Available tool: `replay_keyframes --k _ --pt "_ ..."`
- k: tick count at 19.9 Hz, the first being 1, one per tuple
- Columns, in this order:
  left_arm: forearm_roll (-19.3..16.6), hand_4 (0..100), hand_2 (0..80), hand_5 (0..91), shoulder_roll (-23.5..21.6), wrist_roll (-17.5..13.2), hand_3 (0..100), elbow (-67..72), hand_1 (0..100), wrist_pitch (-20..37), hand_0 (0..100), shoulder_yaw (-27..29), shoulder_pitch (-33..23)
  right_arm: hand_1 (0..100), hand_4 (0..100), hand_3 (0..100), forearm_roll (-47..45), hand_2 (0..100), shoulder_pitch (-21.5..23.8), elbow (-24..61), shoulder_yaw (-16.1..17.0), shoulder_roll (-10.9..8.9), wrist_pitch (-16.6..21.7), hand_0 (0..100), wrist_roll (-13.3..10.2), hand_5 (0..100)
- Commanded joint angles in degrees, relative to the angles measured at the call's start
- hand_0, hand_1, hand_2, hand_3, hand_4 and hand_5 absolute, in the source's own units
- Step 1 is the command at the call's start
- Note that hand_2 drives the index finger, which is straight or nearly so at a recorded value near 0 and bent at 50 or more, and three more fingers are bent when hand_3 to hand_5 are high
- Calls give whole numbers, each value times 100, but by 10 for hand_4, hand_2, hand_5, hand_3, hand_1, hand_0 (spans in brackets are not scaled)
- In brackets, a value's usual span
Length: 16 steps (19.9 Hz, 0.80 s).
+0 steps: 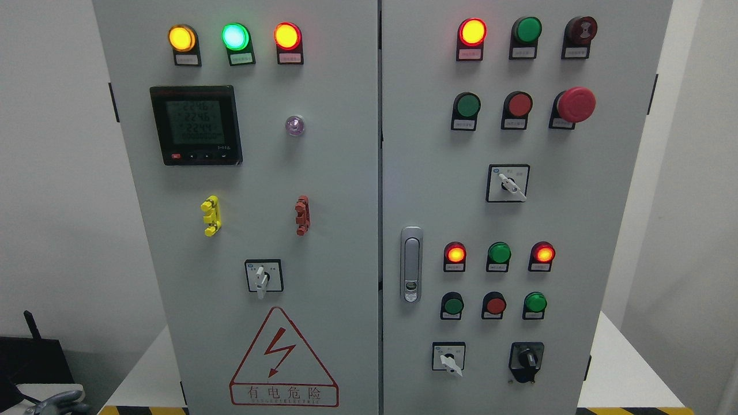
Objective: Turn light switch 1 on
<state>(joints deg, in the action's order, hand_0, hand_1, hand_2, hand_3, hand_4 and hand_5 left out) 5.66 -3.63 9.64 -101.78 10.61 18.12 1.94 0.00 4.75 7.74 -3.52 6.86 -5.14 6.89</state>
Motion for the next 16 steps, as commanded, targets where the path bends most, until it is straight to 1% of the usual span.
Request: replay_keyframes --k 1,2,4,6,8,9,11,14,16 --pt "-257 753 483 627 142 239 696 -439 235 -85 92 -1354 325 389 0 0 -97 0 0 0 0 0 -4 120 -3 0" --pt "-380 759 488 637 195 301 701 -439 240 -85 85 -1433 360 389 0 0 -97 0 0 0 0 0 -4 120 -3 0" --pt "-565 782 508 685 318 406 735 -431 262 -155 68 -1591 465 389 0 0 -97 0 0 0 0 0 -4 120 -3 0" --pt "-636 803 519 710 406 546 758 -431 281 -461 58 -1758 536 389 0 0 -97 0 0 0 0 0 -4 120 -3 0" --pt "-645 820 530 742 468 635 780 -422 302 -603 51 -1890 632 389 0 0 -97 0 8 0 0 0 -4 120 -3 0" --pt "-662 827 541 748 520 653 789 -422 315 -665 47 -1952 676 389 0 0 -97 0 0 0 0 0 -4 120 -3 0" --pt "-837 833 545 753 591 722 797 -422 326 -858 42 -2075 720 389 0 0 -105 0 0 0 0 0 -4 120 -3 0" --pt "-1145 841 554 763 644 1021 812 -422 349 -1121 35 -2259 948 389 0 0 -105 0 0 0 0 0 -4 120 -3 0" --pt "-1207 846 566 766 705 1118 824 -422 370 -1341 29 -2461 1019 389 0 0 -97 0 0 0 0 0 -4 120 -3 0"
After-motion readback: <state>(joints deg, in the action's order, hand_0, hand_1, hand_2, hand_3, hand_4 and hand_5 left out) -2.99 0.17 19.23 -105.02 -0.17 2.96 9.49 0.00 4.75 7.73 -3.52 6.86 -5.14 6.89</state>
